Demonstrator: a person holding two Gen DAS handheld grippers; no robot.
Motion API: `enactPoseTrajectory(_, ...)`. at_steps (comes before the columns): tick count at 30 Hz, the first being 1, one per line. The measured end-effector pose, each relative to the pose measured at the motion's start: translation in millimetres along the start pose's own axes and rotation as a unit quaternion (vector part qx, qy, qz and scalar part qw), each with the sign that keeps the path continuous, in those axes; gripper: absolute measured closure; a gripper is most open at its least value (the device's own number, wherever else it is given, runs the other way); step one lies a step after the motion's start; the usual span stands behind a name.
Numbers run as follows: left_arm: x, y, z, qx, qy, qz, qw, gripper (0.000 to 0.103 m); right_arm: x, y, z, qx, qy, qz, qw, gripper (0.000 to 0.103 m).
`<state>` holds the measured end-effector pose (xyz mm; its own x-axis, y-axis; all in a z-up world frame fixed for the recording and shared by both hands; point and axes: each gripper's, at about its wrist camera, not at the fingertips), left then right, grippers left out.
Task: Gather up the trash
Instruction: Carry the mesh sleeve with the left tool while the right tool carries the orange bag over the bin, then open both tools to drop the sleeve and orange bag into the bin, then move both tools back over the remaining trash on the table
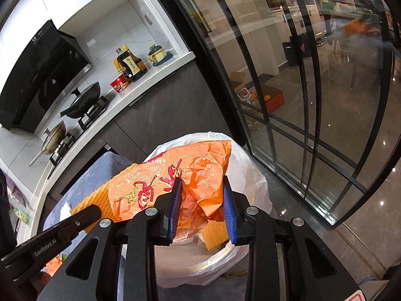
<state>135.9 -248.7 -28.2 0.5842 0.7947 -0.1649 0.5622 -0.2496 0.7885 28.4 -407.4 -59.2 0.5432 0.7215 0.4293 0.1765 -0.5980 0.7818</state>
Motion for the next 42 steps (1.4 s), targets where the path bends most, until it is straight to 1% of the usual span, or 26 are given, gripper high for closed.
enactPoseTrajectory(10,2.4,1.9,13.1,0.007,0.004,-0.003,1.0000,0.093,0.0,-3.1,14.4,0.014,-0.002,-0.008,1.000,0.073)
enactPoseTrajectory(14,2.4,1.5,18.6,0.013,0.007,-0.005,0.9999,0.092,2.3,-3.4,18.6,0.017,-0.003,-0.012,1.000,0.068)
enactPoseTrajectory(16,2.3,1.2,21.4,0.017,0.009,-0.005,0.9998,0.085,2.9,-3.4,19.3,0.014,-0.006,-0.013,1.000,0.064)
enactPoseTrajectory(18,3.7,0.9,22.3,0.018,0.012,-0.009,0.9997,0.072,3.4,-3.2,19.7,0.013,-0.008,-0.013,1.000,0.062)
enactPoseTrajectory(19,4.1,0.9,22.2,0.016,0.012,-0.009,0.9998,0.070,3.6,-4.0,19.2,0.012,-0.008,-0.012,1.000,0.061)
enactPoseTrajectory(20,4.4,0.9,22.1,0.015,0.014,-0.009,0.9998,0.066,3.5,-4.4,19.2,0.012,-0.008,-0.012,1.000,0.059)
enactPoseTrajectory(21,5.0,0.9,22.2,0.014,0.015,-0.009,0.9998,0.060,3.8,-4.3,19.3,0.012,-0.009,-0.012,1.000,0.057)
enactPoseTrajectory(22,5.4,1.0,22.2,0.013,0.016,-0.009,0.9997,0.057,3.9,-4.6,19.1,0.012,-0.010,-0.012,1.000,0.056)
enactPoseTrajectory(23,5.9,1.3,21.5,0.012,0.018,-0.010,0.9997,0.056,4.1,-4.6,18.8,0.011,-0.010,-0.012,1.000,0.056)
enactPoseTrajectory(28,8.5,2.9,18.3,0.010,0.017,-0.014,0.9997,0.055,4.2,-5.0,16.5,0.009,-0.007,-0.010,1.000,0.056)
enactPoseTrajectory(31,11.7,3.6,14.4,0.008,0.019,-0.018,0.9996,0.053,6.6,-4.9,13.1,0.008,-0.004,-0.011,1.000,0.053)
enactPoseTrajectory(33,14.0,4.4,9.3,0.003,0.022,-0.020,0.9996,0.045,9.4,-4.5,9.4,0.005,0.000,-0.013,1.000,0.052)
enactPoseTrajectory(35,18.2,4.9,2.5,-0.005,0.028,-0.020,0.9994,0.042,13.2,-4.1,5.8,0.004,0.005,-0.015,1.000,0.051)
enactPoseTrajectory(42,44.4,5.6,-22.1,-0.019,0.043,-0.041,0.9981,0.041,32.9,-8.9,-6.3,0.004,0.027,-0.028,0.999,0.051)
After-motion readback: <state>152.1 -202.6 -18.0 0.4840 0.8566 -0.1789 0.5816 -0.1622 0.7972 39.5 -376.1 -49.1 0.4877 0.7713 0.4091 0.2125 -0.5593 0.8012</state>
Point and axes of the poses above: each gripper's, at about its wrist camera, not at the fingertips, and z roughly the way its jaws point, x to its left, y to its top, and after that the axes turned 14 degrees about -x, right-handed
